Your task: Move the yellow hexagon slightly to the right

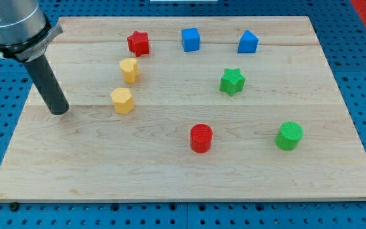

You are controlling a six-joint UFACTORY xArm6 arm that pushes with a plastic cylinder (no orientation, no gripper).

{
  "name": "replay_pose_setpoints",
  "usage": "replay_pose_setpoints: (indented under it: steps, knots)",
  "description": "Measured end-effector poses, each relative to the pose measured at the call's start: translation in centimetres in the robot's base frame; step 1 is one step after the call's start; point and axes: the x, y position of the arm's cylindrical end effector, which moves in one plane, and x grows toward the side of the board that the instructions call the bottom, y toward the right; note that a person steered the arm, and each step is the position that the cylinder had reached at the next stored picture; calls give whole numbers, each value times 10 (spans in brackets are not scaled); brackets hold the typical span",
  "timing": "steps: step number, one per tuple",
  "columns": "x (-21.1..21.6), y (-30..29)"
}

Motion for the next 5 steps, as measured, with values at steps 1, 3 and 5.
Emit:
replay_pose_setpoints:
  steps: [1,3,5]
  knots:
    - [-17,0]
    - [-19,28]
    - [-20,75]
